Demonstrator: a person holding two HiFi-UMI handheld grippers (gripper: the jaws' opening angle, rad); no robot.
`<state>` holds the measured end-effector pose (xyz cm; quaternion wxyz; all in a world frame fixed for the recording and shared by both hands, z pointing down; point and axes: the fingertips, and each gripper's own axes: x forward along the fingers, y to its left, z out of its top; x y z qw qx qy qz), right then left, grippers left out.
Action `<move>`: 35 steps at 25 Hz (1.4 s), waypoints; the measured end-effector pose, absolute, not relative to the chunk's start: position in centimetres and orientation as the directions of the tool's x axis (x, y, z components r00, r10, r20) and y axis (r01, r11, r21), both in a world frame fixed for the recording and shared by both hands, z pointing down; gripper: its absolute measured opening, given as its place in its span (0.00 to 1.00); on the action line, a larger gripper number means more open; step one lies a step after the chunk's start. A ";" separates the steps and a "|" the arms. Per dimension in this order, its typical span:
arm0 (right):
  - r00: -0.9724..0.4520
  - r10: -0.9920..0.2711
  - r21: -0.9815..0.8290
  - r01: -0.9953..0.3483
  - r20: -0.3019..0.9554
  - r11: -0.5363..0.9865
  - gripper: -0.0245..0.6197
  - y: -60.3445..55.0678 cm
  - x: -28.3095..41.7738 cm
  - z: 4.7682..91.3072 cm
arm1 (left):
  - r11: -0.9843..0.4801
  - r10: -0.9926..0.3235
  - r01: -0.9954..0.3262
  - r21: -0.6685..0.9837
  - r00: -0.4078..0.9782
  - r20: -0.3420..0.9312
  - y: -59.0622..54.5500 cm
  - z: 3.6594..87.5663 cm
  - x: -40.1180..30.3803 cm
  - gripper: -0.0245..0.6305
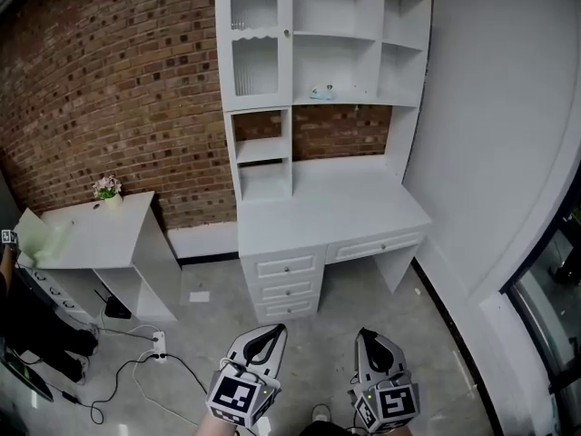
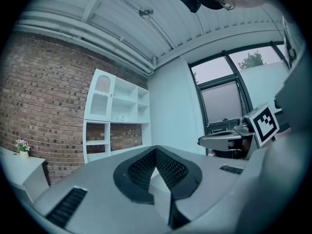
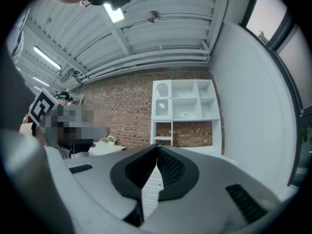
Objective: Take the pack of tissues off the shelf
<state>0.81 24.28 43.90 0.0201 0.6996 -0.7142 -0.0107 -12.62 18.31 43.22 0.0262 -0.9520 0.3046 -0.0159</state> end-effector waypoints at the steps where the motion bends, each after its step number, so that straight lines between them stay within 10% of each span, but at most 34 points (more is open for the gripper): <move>1: -0.024 -1.000 0.044 -0.999 0.011 0.024 0.05 23.3 2.5 43.4 | -0.812 -0.581 -0.580 -0.061 0.814 0.010 17.5 42.8 -11.0 0.06; 35: -0.092 -0.996 0.119 -0.989 -0.001 0.092 0.05 -22.6 24.4 39.4 | -0.767 -0.637 -0.639 -0.064 0.769 -0.049 -27.2 39.2 10.6 0.06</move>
